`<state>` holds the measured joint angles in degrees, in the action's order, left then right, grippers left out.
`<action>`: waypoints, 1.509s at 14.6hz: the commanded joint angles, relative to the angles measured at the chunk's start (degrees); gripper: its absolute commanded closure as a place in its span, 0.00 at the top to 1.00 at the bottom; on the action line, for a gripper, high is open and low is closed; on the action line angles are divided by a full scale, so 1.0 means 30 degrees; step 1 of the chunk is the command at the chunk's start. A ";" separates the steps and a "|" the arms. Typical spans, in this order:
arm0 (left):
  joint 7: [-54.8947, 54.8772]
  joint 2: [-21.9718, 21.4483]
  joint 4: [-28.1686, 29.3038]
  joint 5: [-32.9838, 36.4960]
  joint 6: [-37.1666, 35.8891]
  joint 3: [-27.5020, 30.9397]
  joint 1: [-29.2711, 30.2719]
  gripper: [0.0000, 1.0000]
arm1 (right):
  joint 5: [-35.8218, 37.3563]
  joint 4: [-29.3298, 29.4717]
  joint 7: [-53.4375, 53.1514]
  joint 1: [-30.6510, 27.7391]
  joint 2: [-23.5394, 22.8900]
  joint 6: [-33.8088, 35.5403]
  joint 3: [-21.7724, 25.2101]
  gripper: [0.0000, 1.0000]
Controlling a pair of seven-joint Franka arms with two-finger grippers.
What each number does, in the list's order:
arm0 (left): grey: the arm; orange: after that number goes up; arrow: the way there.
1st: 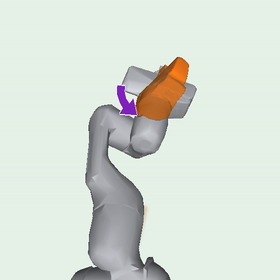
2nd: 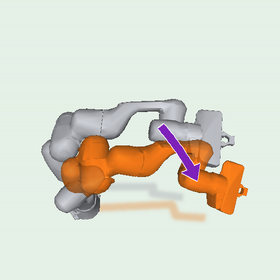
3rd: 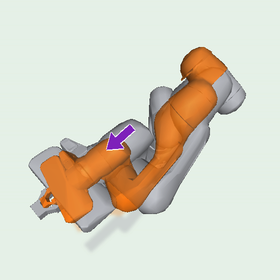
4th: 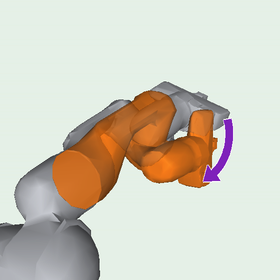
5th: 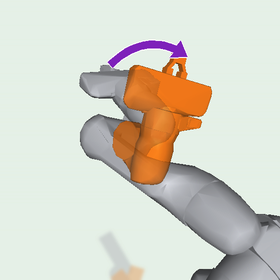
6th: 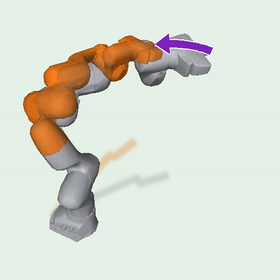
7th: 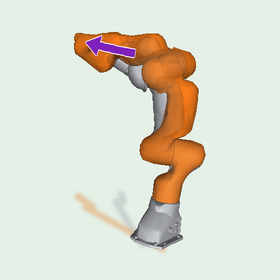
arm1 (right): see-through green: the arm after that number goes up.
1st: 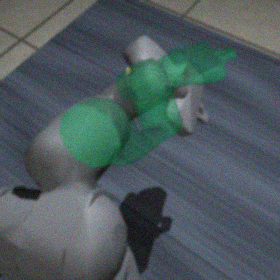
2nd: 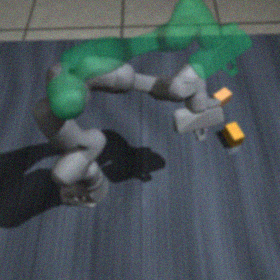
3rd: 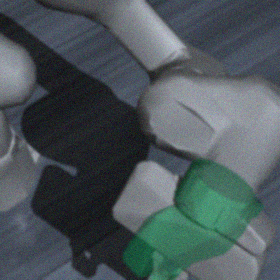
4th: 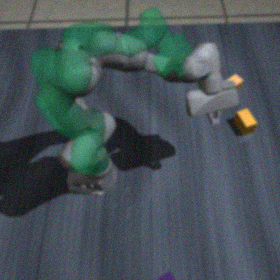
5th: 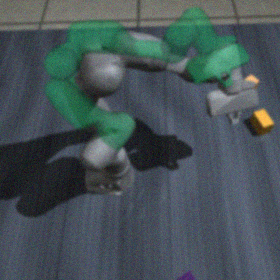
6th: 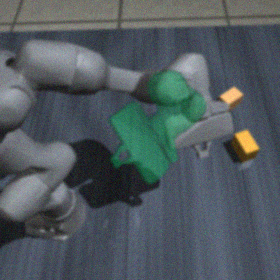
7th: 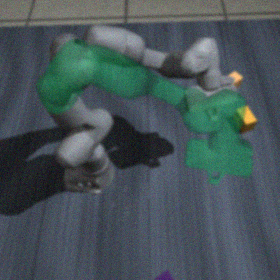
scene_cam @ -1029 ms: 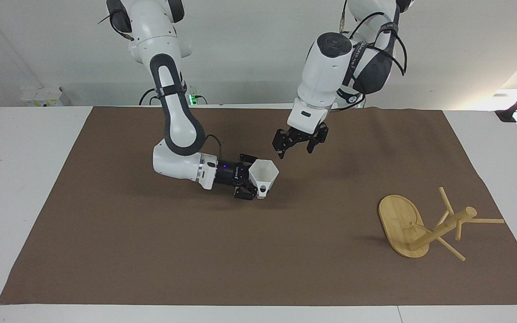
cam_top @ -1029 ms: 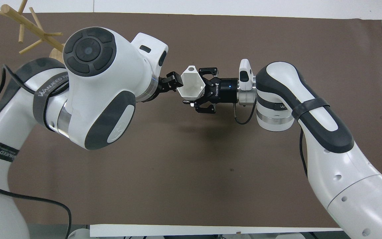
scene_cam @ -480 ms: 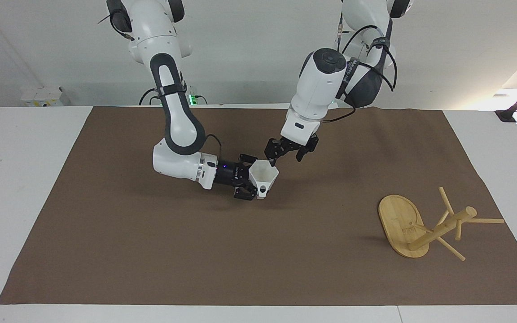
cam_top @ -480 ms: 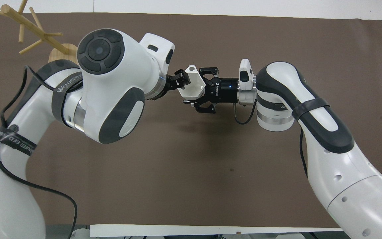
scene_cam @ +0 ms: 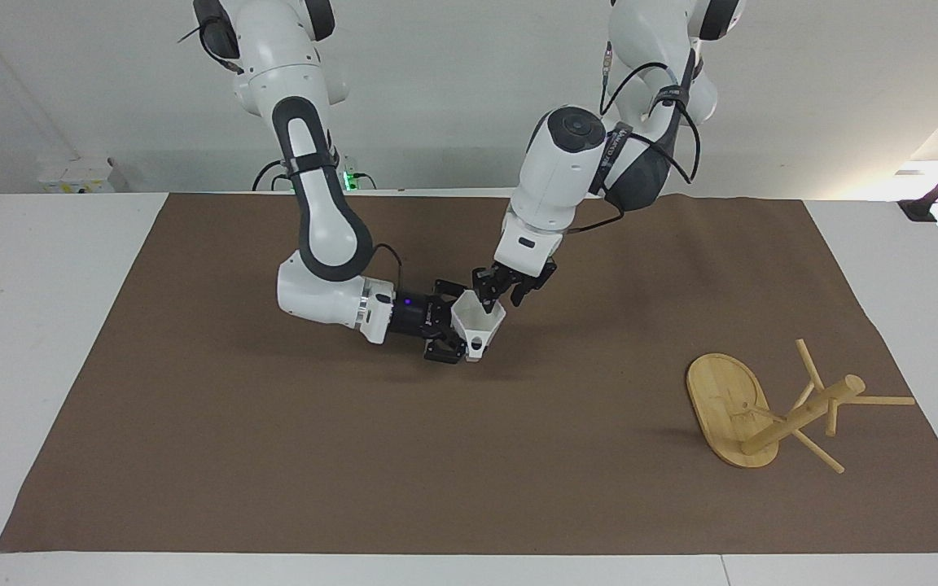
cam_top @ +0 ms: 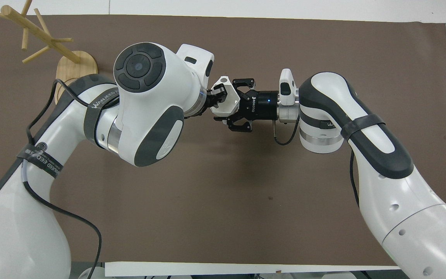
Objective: Hang cup on rack
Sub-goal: 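Open the right gripper and withdraw it while the left gripper holds the mug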
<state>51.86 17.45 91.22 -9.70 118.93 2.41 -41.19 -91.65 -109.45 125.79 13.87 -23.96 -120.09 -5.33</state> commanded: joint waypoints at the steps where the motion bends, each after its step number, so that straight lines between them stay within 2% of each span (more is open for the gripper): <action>1: 0.0379 0.0161 -0.0262 -0.0167 0.0552 0.0223 -0.0216 0.00 | -0.0446 -0.0079 -0.0327 0.0093 0.0194 -0.0194 0.0049 0.38; 4: 0.0379 0.0190 -0.0174 -0.0196 0.1080 0.0194 -0.0245 0.00 | -0.0417 -0.0079 -0.0327 0.0093 0.0194 -0.0340 0.0049 0.39; 5: 0.0379 0.0191 -0.0203 -0.0196 0.1052 0.0223 -0.0274 0.00 | -0.0446 -0.0079 -0.0327 0.0093 0.0194 -0.0340 0.0049 0.41; 6: 0.0379 0.0191 -0.0203 -0.0196 0.1022 0.0194 -0.0303 0.00 | -0.0417 -0.0079 -0.0327 0.0093 0.0194 -0.0311 0.0049 0.49; 7: 0.0408 0.0191 -0.0203 -0.0196 0.1022 0.0223 -0.0303 0.00 | -0.0446 -0.0079 -0.0356 0.0064 0.0194 -0.0311 0.0049 0.89; 8: 0.0409 0.0162 -0.0261 -0.0167 0.0993 0.0223 -0.0332 0.00 | -0.0417 -0.0079 -0.0386 0.0006 0.0194 -0.0311 0.0049 1.00; 11: 0.0438 0.0190 -0.0379 0.0213 0.0759 0.0311 -0.0392 0.00 | -0.0155 -0.0079 -0.0211 -0.0577 0.0223 0.0097 0.0078 1.00; 13: 0.0263 0.0132 -0.0437 0.0651 0.0759 0.0398 -0.0159 0.00 | 0.0893 -0.0079 -0.0152 -0.1659 0.0253 0.1584 0.0136 1.00; 17: -0.0588 -0.0480 -0.0672 0.1383 0.0002 0.0574 0.0632 0.00 | 0.4819 -0.0050 -0.0180 -0.4499 0.0311 0.4224 0.0166 1.00; 19: -0.0762 -0.0862 -0.0614 0.1562 -0.0675 0.0604 0.1741 0.00 | 0.6662 0.0270 -0.0414 -0.5993 0.0312 0.5454 0.0166 1.00; 20: -0.0908 -0.1067 -0.0555 0.1533 -0.0677 0.0575 0.2472 0.00 | 0.8065 0.0360 -0.0531 -0.6581 0.0602 0.5779 0.0253 1.00; 22: -0.1783 -0.2059 0.0027 0.1533 -0.0677 0.0574 0.4025 0.00 | 1.1720 0.0390 -0.2686 -0.7811 0.2353 0.5957 0.0283 1.00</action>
<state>49.20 14.89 89.36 -5.70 118.42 4.55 -33.29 -65.04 -107.93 124.20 -6.82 -22.56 -102.98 -4.08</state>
